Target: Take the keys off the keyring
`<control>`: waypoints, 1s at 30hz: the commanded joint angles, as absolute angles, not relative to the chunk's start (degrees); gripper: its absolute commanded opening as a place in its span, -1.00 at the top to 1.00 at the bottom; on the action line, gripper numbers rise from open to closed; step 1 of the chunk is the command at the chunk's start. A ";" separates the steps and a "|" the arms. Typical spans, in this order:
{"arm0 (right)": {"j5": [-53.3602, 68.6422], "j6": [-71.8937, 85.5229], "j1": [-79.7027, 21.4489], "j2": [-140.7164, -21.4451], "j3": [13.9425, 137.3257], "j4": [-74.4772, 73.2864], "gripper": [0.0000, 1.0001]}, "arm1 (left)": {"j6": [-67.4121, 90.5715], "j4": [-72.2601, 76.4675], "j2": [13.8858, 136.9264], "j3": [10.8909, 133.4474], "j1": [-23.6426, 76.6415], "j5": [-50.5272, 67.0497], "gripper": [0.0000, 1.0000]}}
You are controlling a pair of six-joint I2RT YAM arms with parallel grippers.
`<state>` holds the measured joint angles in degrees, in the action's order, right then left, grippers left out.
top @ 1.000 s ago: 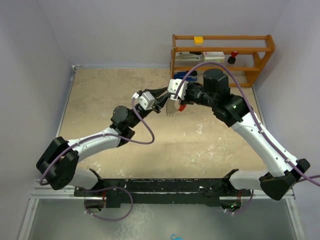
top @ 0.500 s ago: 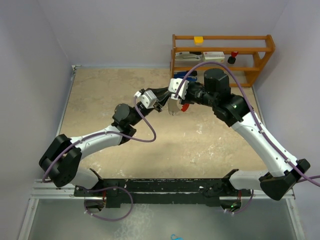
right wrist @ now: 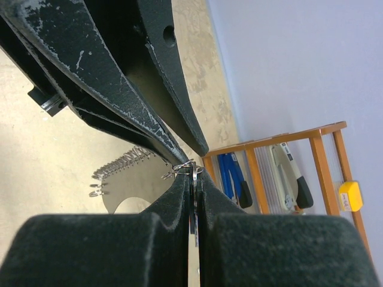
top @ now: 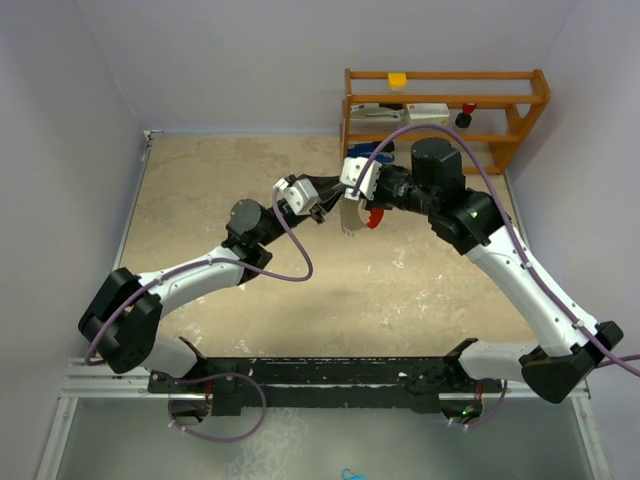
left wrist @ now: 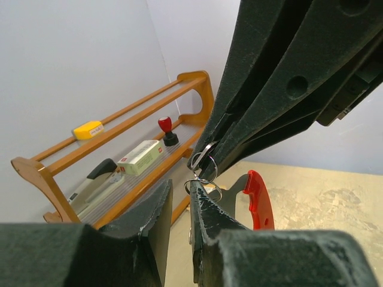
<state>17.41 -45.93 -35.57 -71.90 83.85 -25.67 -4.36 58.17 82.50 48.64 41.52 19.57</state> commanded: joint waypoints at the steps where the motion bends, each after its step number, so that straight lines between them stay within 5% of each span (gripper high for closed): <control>1: 19.82 -44.99 -36.30 -70.53 84.50 -21.05 1.00 | -5.18 56.06 82.71 51.22 42.54 29.22 0.69; 7: 20.02 -44.80 -36.31 -70.60 84.34 -20.91 1.00 | -5.25 54.49 82.89 52.06 42.53 33.92 0.75; 11: 20.18 -44.73 -36.29 -70.71 84.20 -20.72 1.00 | -5.23 51.47 83.06 53.91 42.54 38.20 1.00; 17: 20.17 -44.65 -36.30 -71.10 84.11 -20.36 1.00 | -5.86 49.22 82.99 54.87 42.46 42.65 1.00; 30: 18.28 -43.83 -36.30 -68.57 81.83 -18.02 1.00 | -10.22 47.04 77.79 51.51 42.53 24.44 1.00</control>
